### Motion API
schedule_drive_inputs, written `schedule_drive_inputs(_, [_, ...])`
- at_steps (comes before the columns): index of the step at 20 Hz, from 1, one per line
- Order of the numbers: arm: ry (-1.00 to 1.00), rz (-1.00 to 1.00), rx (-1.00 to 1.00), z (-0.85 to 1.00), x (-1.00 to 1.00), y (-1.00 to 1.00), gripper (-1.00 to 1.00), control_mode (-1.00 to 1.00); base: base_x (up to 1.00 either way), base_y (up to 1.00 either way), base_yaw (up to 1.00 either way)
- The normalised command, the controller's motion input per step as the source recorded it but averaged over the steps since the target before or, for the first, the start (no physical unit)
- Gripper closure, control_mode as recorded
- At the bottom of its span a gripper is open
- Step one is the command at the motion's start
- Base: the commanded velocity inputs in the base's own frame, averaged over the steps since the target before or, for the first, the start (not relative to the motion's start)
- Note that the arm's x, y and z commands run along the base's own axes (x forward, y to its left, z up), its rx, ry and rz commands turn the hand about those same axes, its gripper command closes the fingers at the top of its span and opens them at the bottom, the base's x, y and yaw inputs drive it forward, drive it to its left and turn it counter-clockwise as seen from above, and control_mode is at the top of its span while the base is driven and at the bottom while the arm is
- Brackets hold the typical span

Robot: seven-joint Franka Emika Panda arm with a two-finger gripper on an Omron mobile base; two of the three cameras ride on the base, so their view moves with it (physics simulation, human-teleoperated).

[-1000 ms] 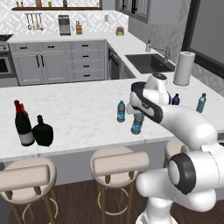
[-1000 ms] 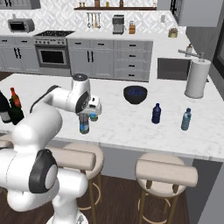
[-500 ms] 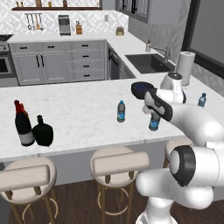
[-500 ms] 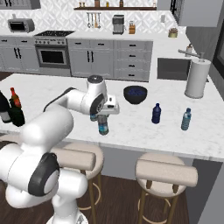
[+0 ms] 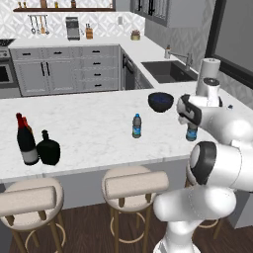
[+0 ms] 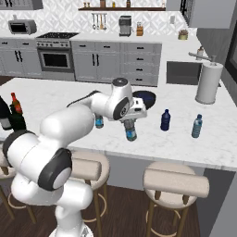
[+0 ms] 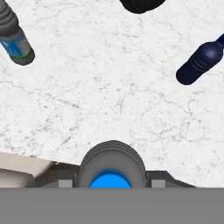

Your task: Move the plastic bottles in the middle to the plastics group, and the glass bottles in the middle to the glass group.

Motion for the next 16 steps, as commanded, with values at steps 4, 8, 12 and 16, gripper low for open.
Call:
schedule_drive_inputs(4, [0.0,-0.02,0.0,0.01,0.35,-0.83,1.0,-1.0,0.0,0.0,0.0])
schedule_drive_inputs(8, [0.0,-0.07,0.0,0.0,0.35,-0.72,1.0,-1.0,0.0,0.0,0.0])
schedule_drive_inputs(12, [0.0,-0.08,0.03,0.0,0.45,-0.43,1.0,-1.0,0.0,0.0,0.0])
schedule_drive_inputs(16, [0.0,-0.09,0.08,-0.12,0.45,-0.28,1.0,-1.0,0.0,0.0,0.0])
